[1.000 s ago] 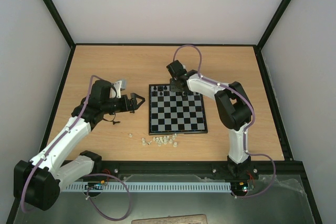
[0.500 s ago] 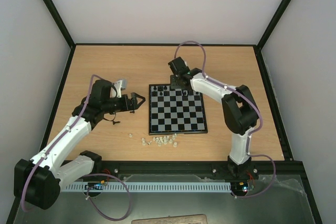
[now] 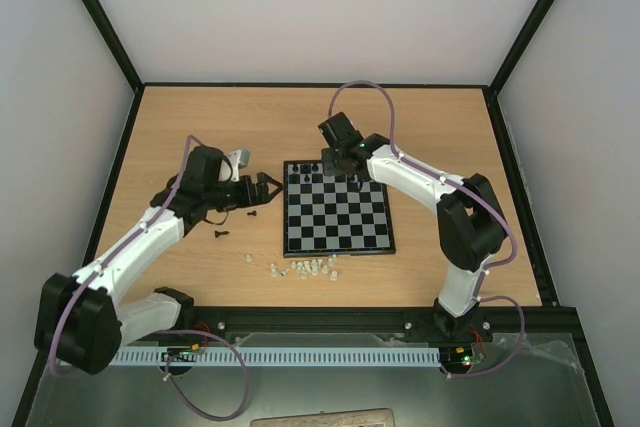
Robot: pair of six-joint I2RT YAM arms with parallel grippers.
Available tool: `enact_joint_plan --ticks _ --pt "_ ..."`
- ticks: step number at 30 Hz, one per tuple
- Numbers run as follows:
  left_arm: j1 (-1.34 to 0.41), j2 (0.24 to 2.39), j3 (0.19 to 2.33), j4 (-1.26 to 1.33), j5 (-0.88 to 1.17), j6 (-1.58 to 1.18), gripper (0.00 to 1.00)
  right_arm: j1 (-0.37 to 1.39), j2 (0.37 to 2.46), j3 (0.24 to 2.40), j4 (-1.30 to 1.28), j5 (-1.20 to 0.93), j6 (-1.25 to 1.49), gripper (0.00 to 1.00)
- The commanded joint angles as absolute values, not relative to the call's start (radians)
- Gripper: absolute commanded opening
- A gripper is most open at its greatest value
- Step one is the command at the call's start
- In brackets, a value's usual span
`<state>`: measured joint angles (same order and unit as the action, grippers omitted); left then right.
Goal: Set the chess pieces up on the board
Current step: Place the chess piece on the chessboard.
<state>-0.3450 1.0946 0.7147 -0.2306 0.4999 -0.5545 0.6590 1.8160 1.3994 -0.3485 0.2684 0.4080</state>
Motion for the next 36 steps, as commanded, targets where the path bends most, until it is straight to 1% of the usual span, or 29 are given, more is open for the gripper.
enact_joint_plan --ticks 1,7,15,22,27,36 --pt "-0.376 1.192 0.806 -0.206 0.461 -0.556 0.99 0.660 1.734 1.367 -0.416 0.282 0.417 0.05" --pt "-0.404 1.257 0.847 -0.172 0.442 -0.573 0.99 0.661 1.713 1.305 -0.416 0.213 0.421 0.06" --pt "-0.405 1.209 0.848 -0.214 0.389 -0.574 0.99 0.711 1.750 1.233 -0.342 0.196 0.441 0.07" --pt "-0.399 1.159 0.832 -0.245 0.368 -0.569 0.99 0.724 1.831 1.319 -0.359 0.229 0.429 0.08" --pt "-0.384 1.140 0.821 -0.251 0.376 -0.564 0.99 0.723 1.914 1.390 -0.376 0.247 0.418 0.12" --pt "-0.371 1.133 0.819 -0.253 0.392 -0.554 0.99 0.723 1.984 1.463 -0.410 0.297 0.410 0.14"
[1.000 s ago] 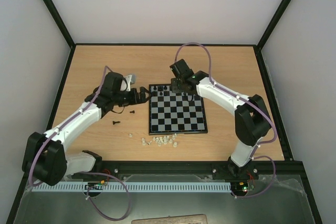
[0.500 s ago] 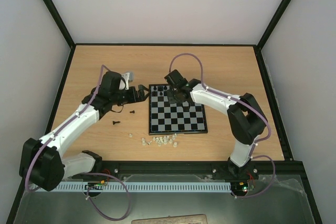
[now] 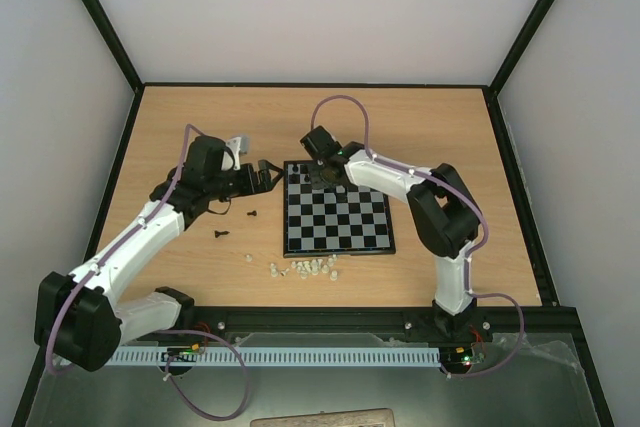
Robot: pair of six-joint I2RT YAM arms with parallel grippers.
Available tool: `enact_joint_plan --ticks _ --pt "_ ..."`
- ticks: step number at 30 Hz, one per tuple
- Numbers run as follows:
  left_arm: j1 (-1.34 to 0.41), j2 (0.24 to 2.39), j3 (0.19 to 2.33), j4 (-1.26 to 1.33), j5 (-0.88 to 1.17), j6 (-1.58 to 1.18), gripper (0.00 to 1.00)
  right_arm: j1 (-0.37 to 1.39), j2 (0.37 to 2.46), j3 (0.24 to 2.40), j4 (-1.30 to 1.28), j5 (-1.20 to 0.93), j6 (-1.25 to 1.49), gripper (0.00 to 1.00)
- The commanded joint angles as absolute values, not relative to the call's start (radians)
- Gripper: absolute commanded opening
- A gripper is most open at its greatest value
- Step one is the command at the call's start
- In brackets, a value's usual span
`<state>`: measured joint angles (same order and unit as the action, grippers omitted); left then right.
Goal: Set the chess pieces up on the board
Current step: Place the chess piece on the chessboard.
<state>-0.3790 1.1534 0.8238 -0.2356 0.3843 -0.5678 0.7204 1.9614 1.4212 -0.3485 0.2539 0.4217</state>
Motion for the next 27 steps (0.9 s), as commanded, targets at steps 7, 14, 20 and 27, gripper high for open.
enact_joint_plan --ticks 7,14,20,27 --pt "-0.368 1.133 0.815 -0.252 0.401 -0.551 0.99 0.724 1.978 1.484 -0.431 0.290 0.398 0.27" --pt "-0.366 1.132 0.814 -0.248 0.407 -0.551 0.99 0.722 1.963 1.529 -0.462 0.302 0.393 0.29" --pt "-0.365 1.128 0.812 -0.249 0.408 -0.552 0.99 0.704 1.983 1.573 -0.471 0.303 0.394 0.30" --pt "-0.364 1.126 0.812 -0.252 0.407 -0.551 0.99 0.665 2.042 1.633 -0.498 0.280 0.405 0.30"
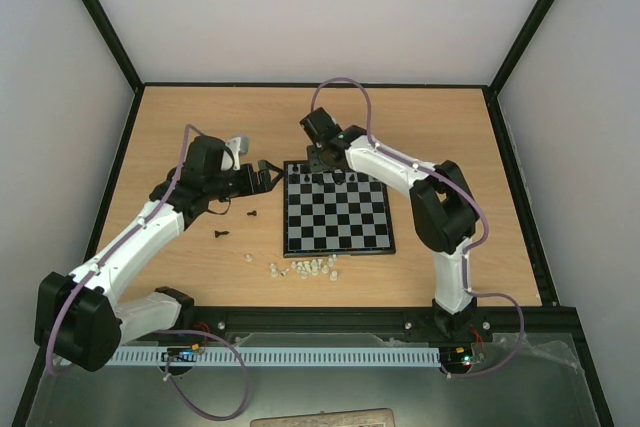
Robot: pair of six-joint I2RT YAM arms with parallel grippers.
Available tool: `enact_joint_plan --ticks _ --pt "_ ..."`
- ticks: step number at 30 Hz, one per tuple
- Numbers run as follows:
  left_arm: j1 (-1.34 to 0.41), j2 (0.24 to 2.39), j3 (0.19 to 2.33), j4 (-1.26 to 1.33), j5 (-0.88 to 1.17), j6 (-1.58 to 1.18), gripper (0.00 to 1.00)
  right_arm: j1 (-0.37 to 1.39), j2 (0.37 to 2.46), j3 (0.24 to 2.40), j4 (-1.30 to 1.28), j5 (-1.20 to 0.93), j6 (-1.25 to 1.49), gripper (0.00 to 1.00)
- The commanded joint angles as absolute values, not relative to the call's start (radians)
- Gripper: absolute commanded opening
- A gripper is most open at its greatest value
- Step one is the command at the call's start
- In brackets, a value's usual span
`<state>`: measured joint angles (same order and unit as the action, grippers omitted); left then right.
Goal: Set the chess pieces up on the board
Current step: Place the chess piece on the chessboard, then adjust the chess piece on the chessboard.
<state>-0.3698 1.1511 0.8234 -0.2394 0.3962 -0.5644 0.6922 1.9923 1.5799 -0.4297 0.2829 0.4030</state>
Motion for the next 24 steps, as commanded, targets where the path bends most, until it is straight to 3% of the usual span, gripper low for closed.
enact_joint_plan --ticks 1,15,24 --pt "-0.364 1.125 0.812 -0.252 0.407 -0.550 0.99 0.659 2.051 1.636 -0.497 0.271 0.404 0.30" --pt "-0.364 1.130 0.814 -0.249 0.415 -0.550 0.99 0.638 2.135 1.692 -0.499 0.249 0.394 0.29" --pt "-0.363 1.133 0.812 -0.245 0.421 -0.550 0.99 0.622 2.146 1.689 -0.509 0.287 0.406 0.13"
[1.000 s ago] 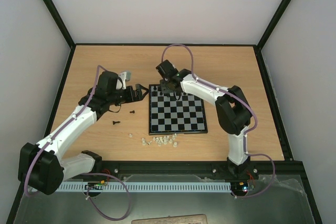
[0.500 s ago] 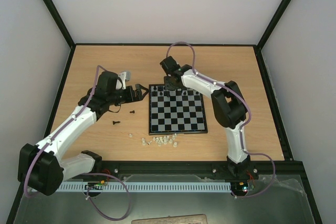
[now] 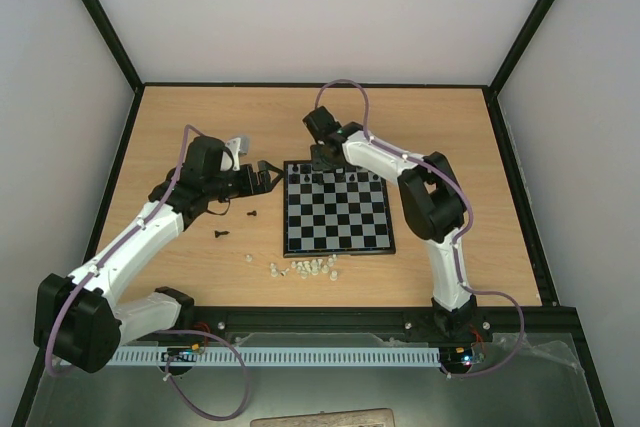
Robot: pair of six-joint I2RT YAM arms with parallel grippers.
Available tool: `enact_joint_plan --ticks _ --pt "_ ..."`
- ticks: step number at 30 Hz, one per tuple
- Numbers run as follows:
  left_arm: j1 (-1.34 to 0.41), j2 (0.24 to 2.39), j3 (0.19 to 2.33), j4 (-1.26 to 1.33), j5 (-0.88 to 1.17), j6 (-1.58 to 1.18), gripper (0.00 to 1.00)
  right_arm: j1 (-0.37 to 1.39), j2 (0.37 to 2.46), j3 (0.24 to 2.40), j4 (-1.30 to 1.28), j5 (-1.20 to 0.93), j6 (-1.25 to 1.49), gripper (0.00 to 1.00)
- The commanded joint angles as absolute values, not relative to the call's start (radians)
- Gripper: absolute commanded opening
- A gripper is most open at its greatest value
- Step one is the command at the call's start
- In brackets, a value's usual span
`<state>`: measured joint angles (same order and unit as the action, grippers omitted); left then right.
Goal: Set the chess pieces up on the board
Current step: Adjust the chess piece on the chessboard.
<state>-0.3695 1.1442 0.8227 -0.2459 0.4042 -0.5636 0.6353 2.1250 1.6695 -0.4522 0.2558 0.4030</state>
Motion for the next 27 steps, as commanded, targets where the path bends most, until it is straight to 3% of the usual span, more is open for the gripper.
enact_joint_plan --ticks 1,27 --pt "-0.362 1.133 0.812 -0.245 0.422 -0.549 0.99 0.619 2.142 1.683 -0.509 0.290 0.409 0.13" --pt "-0.362 1.130 0.809 -0.245 0.425 -0.553 0.99 0.588 2.071 1.586 -0.498 0.311 0.426 0.12"
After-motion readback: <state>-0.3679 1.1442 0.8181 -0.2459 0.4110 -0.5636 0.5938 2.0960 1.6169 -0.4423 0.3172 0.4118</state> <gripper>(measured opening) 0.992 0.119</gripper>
